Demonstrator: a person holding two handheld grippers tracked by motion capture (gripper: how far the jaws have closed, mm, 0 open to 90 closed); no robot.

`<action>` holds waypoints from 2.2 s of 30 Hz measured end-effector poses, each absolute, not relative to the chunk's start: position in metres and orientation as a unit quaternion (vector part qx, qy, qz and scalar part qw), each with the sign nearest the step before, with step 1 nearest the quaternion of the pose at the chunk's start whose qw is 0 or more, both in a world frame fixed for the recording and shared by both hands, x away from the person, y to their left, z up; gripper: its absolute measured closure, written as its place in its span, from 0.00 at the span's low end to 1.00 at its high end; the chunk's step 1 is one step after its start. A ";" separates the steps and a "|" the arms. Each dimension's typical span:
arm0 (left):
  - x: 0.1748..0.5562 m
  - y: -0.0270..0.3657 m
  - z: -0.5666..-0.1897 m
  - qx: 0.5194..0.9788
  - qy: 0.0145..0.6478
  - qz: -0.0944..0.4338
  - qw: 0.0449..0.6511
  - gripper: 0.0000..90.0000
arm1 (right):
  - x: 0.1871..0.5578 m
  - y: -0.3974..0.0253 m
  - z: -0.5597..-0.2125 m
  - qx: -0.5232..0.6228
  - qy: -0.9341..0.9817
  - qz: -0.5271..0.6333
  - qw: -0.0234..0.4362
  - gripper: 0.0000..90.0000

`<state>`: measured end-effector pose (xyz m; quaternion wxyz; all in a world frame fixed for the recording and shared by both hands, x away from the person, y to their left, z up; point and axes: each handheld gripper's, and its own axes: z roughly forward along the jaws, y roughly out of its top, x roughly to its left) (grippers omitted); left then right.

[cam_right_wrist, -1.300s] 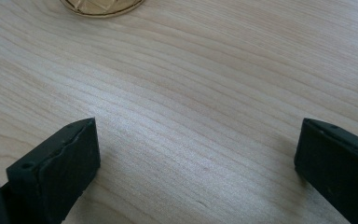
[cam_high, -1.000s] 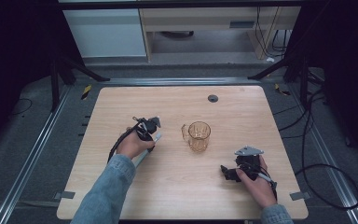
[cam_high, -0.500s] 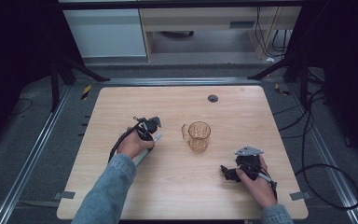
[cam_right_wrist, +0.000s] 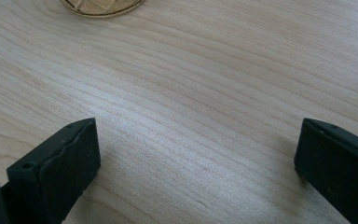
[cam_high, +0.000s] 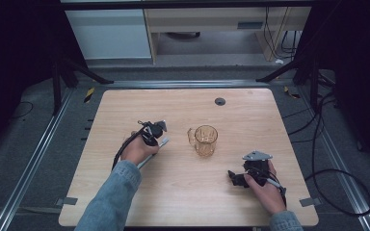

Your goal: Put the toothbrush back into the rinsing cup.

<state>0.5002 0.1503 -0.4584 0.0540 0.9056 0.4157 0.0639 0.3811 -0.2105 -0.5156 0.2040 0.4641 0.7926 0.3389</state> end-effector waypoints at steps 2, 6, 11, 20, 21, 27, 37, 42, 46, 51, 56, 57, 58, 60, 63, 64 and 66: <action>0.498 0.151 -0.454 0.905 0.414 0.066 0.065 0.87 | 0.381 -0.210 -0.515 0.465 0.793 0.338 0.203 0.01; 0.490 0.140 -0.441 0.908 0.400 0.077 0.101 0.87 | 0.381 -0.210 -0.516 0.464 0.793 0.338 0.204 0.01; 0.486 0.134 -0.426 0.908 0.389 0.096 0.122 0.87 | 0.381 -0.210 -0.516 0.464 0.793 0.338 0.204 0.01; 0.481 0.129 -0.409 0.905 0.380 0.112 0.154 0.87 | 0.381 -0.210 -0.515 0.466 0.792 0.338 0.202 0.01; 0.481 0.129 -0.406 0.904 0.381 0.114 0.157 0.87 | 0.381 -0.210 -0.515 0.466 0.792 0.339 0.201 0.00; 0.484 0.126 -0.392 0.901 0.377 0.126 0.173 0.87 | 0.380 -0.211 -0.515 0.465 0.793 0.339 0.201 0.00; 0.486 0.115 -0.391 0.897 0.374 0.127 0.201 0.87 | 0.380 -0.211 -0.515 0.463 0.794 0.339 0.201 0.00; 0.488 0.112 -0.389 0.891 0.373 0.132 0.224 0.87 | 0.380 -0.211 -0.515 0.464 0.794 0.339 0.201 0.00; 0.489 0.114 -0.381 0.886 0.375 0.143 0.232 0.87 | 0.380 -0.211 -0.515 0.463 0.794 0.339 0.201 0.00; 0.489 0.120 -0.367 0.870 0.381 0.166 0.266 0.87 | 0.380 -0.211 -0.515 0.463 0.794 0.338 0.201 0.00; 0.487 0.120 -0.362 0.853 0.382 0.182 0.306 0.87 | 0.380 -0.211 -0.515 0.463 0.794 0.338 0.201 0.00; 0.486 0.119 -0.361 0.848 0.382 0.187 0.316 0.87 | 0.380 -0.211 -0.515 0.464 0.794 0.338 0.201 0.00; 0.486 0.119 -0.361 0.848 0.382 0.187 0.316 0.87 | 0.380 -0.211 -0.515 0.464 0.794 0.338 0.201 0.00; 0.485 0.118 -0.360 0.839 0.377 0.196 0.339 0.87 | 0.380 -0.211 -0.515 0.463 0.794 0.339 0.201 0.00; 0.486 0.117 -0.360 0.836 0.374 0.199 0.349 0.87 | 0.381 -0.211 -0.515 0.461 0.795 0.339 0.201 0.00; 0.486 0.115 -0.361 0.830 0.374 0.203 0.360 0.87 | 0.381 -0.211 -0.515 0.461 0.795 0.339 0.201 0.00; 0.487 0.115 -0.361 0.825 0.372 0.206 0.371 0.87 | 0.381 -0.211 -0.515 0.460 0.795 0.340 0.201 0.00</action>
